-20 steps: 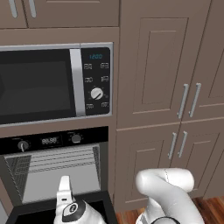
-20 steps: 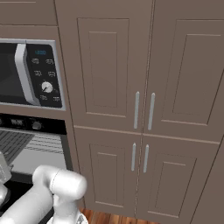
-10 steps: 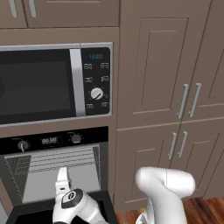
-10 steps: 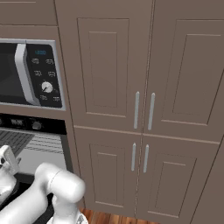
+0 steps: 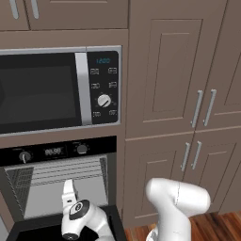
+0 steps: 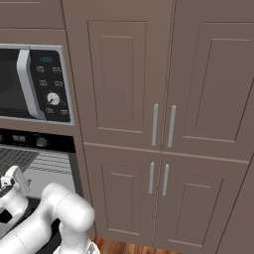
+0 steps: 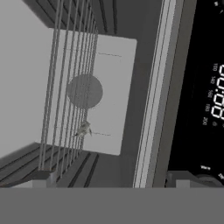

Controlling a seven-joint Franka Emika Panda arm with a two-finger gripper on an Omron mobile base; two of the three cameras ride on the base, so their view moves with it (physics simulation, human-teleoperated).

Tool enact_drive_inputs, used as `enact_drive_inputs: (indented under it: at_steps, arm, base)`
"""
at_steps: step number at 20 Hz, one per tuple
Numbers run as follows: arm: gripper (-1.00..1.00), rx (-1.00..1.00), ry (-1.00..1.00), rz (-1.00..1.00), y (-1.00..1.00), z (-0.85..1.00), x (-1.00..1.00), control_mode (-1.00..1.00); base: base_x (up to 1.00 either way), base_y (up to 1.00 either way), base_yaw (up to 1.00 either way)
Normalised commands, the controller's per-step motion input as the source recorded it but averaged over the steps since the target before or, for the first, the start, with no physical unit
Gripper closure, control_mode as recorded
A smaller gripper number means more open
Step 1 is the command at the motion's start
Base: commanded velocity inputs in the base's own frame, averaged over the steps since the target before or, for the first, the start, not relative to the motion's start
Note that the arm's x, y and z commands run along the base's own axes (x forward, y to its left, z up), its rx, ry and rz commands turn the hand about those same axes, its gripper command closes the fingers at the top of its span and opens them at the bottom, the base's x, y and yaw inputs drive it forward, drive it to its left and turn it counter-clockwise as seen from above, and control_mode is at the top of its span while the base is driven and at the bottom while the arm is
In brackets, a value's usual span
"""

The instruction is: Take the fish from the oven and place it on the plate on the counter.

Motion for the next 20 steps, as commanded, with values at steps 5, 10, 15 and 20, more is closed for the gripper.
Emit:
enact_drive_inputs:
  at_steps: [5,10,15,20]
  arm:
    - [-1.0,-0.09,0.0,0.11,0.0,-0.3,0.02,-1.0]
    - [-1.0,-0.08,0.0,0.12,0.0,-0.12,0.06,-1.0]
    - [-1.0,-0.03,0.0,0.08,0.0,-0.13,0.42,-1.0]
    - [-1.0,0.0,0.0,0.01,0.09,-0.11,0.53,-1.0]
  base:
    - [0.0,0.0,0.0]
    - [0.0,0.0,0.0]
    - [0.0,0.0,0.0]
    - [0.0,0.0,0.0]
